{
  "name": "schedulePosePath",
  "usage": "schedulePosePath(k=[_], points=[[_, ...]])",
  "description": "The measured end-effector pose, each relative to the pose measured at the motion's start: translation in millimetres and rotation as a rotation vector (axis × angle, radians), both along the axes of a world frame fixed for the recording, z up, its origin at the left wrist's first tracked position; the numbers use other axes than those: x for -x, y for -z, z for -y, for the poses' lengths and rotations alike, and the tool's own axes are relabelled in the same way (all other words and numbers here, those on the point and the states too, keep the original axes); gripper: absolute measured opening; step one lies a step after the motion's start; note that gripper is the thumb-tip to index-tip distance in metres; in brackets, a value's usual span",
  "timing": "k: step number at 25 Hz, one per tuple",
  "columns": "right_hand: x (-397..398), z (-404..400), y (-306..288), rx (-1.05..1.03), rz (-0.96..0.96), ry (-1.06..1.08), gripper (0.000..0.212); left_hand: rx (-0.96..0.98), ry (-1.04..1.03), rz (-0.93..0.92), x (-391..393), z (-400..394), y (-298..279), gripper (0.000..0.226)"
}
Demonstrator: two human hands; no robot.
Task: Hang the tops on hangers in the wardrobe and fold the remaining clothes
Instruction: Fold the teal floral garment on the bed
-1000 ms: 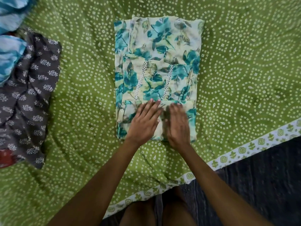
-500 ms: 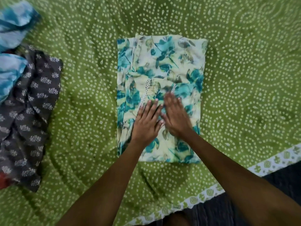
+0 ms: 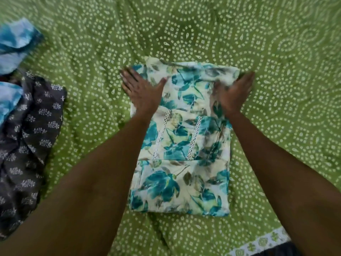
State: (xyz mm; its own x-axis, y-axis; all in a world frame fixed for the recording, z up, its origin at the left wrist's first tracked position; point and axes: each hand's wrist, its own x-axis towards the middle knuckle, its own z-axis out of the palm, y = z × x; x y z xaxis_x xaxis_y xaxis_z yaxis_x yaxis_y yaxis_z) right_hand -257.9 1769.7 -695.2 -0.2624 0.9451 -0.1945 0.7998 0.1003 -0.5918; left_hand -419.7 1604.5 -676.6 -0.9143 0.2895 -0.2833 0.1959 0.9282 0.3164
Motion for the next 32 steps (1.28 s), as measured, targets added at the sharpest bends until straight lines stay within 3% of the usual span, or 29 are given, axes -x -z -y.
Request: schedulePosePath(k=[2,4,7,9,11,14,17,18,21,22,25,28,30,32], points=[[16,-26,-9,0.129,-0.129,0.166,0.090,-0.038,-0.059,0.045,16,-14,-10,0.115],[17,-39,-12,0.218,-0.224,0.152,0.070,-0.137,-0.019,0.156,26,-24,-20,0.101],[7,-45,-18,0.336,-0.203,0.010,0.044,-0.304,-0.003,0.413,31,-27,-40,0.062],[-3,-47,-35,0.405,-0.292,-0.025,0.019,-0.480,0.074,0.484,32,-13,-55,0.027],[-24,-38,-56,0.431,-0.397,-0.076,0.021,-0.644,0.214,0.512,29,17,-66,0.014],[-77,0,-64,0.435,-0.313,-0.302,0.027,-0.671,0.577,0.325,18,72,-58,0.014],[-114,37,-51,0.286,-0.229,-0.488,0.056,-0.507,0.879,0.101,0,107,-32,0.026],[-120,41,-43,0.206,-0.225,-0.519,0.056,-0.452,0.911,0.052,-4,113,-24,0.027],[-127,49,-30,0.017,-0.063,-0.682,0.026,-0.231,1.063,-0.070,-17,122,-16,0.020],[-129,52,-30,0.001,0.013,-0.745,0.030,-0.167,1.109,-0.076,-20,123,-16,0.026],[-122,60,-51,0.031,0.061,-0.673,0.048,-0.070,0.987,-0.053,-32,105,-54,0.038],[-76,83,-75,-0.179,-0.043,-0.382,0.046,-0.290,0.861,-0.227,-64,61,-78,0.045],[-44,108,-63,-0.205,-0.050,-0.419,0.047,-0.335,0.871,-0.263,-90,36,-64,0.047],[-36,129,-33,-0.146,0.065,-0.583,0.057,-0.210,0.907,-0.211,-103,33,-25,0.053]])
